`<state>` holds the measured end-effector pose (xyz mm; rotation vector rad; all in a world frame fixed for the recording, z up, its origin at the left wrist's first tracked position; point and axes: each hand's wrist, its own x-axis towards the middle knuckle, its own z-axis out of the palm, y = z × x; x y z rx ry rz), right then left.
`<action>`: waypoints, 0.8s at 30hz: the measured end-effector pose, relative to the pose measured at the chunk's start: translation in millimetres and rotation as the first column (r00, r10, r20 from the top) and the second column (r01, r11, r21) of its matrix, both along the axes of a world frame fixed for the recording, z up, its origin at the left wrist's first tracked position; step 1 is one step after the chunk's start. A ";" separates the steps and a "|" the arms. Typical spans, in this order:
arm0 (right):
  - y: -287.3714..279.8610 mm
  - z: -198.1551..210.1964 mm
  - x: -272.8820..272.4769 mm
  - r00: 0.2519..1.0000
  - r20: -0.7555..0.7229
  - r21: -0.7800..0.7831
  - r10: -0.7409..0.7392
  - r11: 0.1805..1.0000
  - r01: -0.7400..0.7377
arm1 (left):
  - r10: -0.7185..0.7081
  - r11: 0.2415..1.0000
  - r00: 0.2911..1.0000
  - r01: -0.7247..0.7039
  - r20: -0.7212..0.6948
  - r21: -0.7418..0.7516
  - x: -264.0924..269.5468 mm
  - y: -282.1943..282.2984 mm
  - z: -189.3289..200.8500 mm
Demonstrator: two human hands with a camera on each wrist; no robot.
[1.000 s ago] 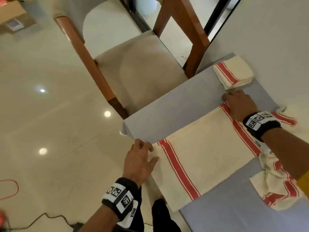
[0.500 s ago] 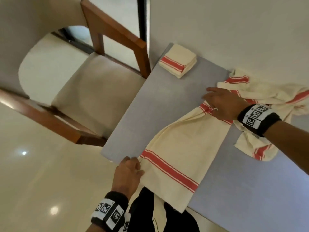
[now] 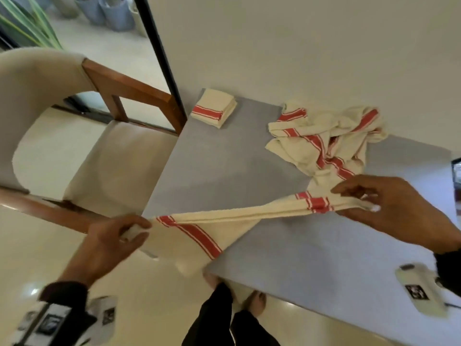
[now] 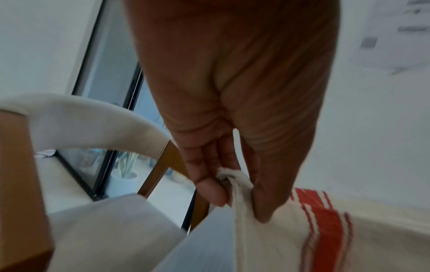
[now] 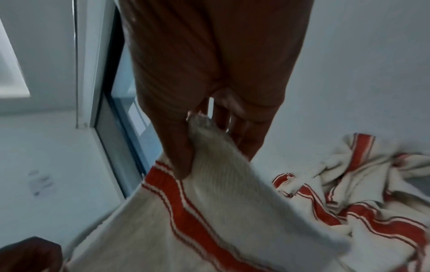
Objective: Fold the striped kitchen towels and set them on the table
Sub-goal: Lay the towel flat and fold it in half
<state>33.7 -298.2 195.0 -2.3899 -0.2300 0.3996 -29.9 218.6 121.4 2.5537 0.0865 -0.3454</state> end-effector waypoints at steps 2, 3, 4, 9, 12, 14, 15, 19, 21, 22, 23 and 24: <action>-18.4 19.8 -39.2 0.996 -0.072 0.079 -0.048 0.995 0.053 | -0.009 0.999 0.999 0.007 -0.047 -0.032 6.0 0.1 33.7; -26.8 24.5 -53.8 0.993 -0.080 0.124 -0.086 0.988 0.096 | -0.017 0.996 0.997 0.010 -0.072 -0.094 9.7 -1.2 49.2; -37.0 25.3 -66.3 0.988 -0.075 0.165 -0.135 0.975 0.145 | -0.024 0.989 0.997 0.013 -0.077 -0.150 14.6 -3.4 60.3; -88.9 -6.7 -107.1 0.929 -0.061 0.167 -0.366 0.914 0.371 | -0.202 0.979 0.977 0.199 -0.070 -0.046 66.2 -57.4 57.7; -121.2 -63.2 -111.8 0.855 -0.082 0.141 -0.512 0.843 0.519 | -0.326 0.945 0.941 0.328 -0.094 0.003 112.1 -103.1 7.9; -136.0 -110.5 -108.3 0.817 -0.060 0.053 -0.573 0.816 0.576 | -0.348 0.936 0.931 0.352 -0.108 0.023 138.2 -129.2 -36.8; -142.0 -135.2 -106.5 0.807 -0.046 -0.014 -0.589 0.808 0.589 | -0.350 0.934 0.928 0.356 -0.124 0.027 148.2 -143.2 -60.9; -144.9 -191.1 -101.0 0.768 -0.020 -0.215 -0.640 0.753 0.622 | -0.388 0.908 0.899 0.410 -0.201 0.082 164.4 -176.0 -121.2; -145.3 -201.9 -103.8 0.740 0.005 -0.212 -0.673 0.722 0.658 | -0.397 0.899 0.901 0.420 -0.173 0.126 166.7 -181.2 -133.2; -146.1 -206.4 -106.7 0.739 0.017 -0.215 -0.674 0.719 0.661 | -0.397 0.896 0.905 0.419 -0.155 0.149 166.4 -182.2 -136.6; -145.4 -208.3 -108.3 0.741 0.028 -0.220 -0.671 0.719 0.659 | -0.388 0.896 0.910 0.409 -0.144 0.173 164.7 -181.2 -136.9; -145.3 -209.8 -109.8 0.744 0.038 -0.229 -0.667 0.719 0.656 | -0.381 0.896 0.914 0.403 -0.142 0.188 162.8 -180.6 -136.8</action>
